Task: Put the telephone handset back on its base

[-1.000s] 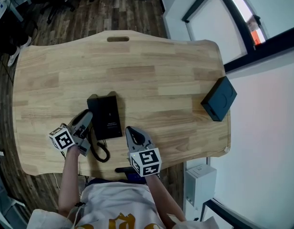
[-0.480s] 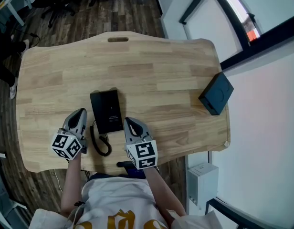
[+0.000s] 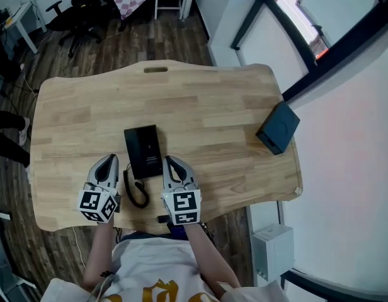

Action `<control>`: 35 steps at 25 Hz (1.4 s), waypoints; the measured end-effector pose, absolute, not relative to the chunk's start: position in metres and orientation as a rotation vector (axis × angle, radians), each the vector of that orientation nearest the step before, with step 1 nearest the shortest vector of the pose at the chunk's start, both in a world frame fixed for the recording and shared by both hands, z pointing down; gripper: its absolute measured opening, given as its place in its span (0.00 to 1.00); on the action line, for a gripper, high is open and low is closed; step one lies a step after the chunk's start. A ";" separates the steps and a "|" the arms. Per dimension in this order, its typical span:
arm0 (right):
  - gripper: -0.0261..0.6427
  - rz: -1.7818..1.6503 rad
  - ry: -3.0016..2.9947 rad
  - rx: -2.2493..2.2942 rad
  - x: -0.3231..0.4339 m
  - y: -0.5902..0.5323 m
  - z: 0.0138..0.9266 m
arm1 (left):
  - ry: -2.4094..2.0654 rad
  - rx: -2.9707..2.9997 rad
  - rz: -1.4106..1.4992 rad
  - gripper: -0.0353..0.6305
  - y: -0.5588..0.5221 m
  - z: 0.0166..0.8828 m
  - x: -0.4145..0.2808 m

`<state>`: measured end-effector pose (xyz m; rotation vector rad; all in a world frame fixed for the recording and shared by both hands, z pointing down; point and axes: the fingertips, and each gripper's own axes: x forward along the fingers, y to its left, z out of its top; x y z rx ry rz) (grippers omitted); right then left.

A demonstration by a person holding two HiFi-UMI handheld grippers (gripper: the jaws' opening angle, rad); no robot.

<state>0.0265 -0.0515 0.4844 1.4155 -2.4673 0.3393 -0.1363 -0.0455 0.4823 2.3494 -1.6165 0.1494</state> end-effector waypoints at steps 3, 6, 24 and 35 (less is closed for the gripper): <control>0.05 0.413 -2.593 1.371 0.019 -0.043 0.466 | -1.631 2.381 0.122 0.06 -0.037 0.466 -0.132; 0.05 0.381 -2.611 1.375 0.016 -0.037 0.454 | -1.614 2.382 0.100 0.06 -0.028 0.455 -0.126; 0.05 0.168 -2.565 1.416 0.024 -0.022 0.416 | -1.667 2.430 0.029 0.06 -0.008 0.409 -0.114; 0.05 0.160 -2.558 1.392 0.027 -0.019 0.420 | -1.640 2.470 0.107 0.06 -0.007 0.414 -0.106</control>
